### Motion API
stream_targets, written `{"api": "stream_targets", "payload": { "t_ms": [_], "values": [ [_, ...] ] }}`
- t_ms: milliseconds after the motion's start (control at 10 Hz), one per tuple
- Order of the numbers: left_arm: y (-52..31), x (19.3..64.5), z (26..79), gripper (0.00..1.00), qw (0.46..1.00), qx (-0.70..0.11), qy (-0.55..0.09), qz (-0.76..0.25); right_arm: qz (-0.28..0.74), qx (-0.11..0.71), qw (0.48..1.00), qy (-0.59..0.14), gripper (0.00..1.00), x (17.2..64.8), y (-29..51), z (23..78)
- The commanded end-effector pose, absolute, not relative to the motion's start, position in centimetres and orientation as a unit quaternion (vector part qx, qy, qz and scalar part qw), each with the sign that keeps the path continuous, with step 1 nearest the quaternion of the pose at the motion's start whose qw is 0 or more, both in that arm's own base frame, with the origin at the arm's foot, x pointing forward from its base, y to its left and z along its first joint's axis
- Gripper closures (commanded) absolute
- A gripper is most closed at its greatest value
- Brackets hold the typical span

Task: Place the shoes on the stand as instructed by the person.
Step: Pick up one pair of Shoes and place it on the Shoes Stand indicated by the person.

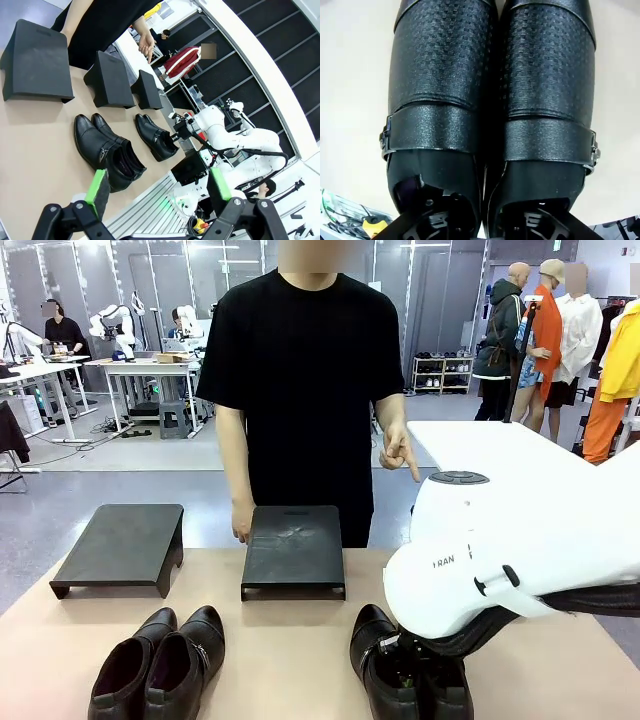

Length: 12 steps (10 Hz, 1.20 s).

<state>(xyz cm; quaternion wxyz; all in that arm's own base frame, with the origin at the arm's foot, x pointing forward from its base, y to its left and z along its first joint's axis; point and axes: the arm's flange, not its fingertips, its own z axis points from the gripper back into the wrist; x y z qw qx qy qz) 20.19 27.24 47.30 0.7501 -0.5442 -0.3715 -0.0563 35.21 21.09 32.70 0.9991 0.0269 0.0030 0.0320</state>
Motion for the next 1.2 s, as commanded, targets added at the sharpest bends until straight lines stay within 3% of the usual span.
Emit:
{"api": "stream_targets", "payload": {
  "t_ms": [0, 400, 800, 1100],
  "values": [
    [27.5, 20.0, 47.4, 0.0, 0.746, -0.547, -0.375, -0.064, 0.007, 0.013, 1.0, -0.02, 1.0, 35.4, 22.0, 32.8],
    [27.5, 20.0, 47.4, 0.0, 0.746, -0.547, -0.375, -0.064, -0.001, 0.003, 0.999, -0.048, 1.0, 34.8, 19.6, 36.9],
    [27.5, 20.0, 47.4, 0.0, 0.746, -0.547, -0.375, -0.064, 0.013, 0.006, 0.994, -0.11, 1.0, 33.5, 12.5, 45.1],
    [27.5, 20.0, 47.4, 0.0, 0.746, -0.547, -0.375, -0.064, 0.047, 0.023, 0.991, -0.127, 1.0, 34.9, 7.1, 48.2]
  ]
}}
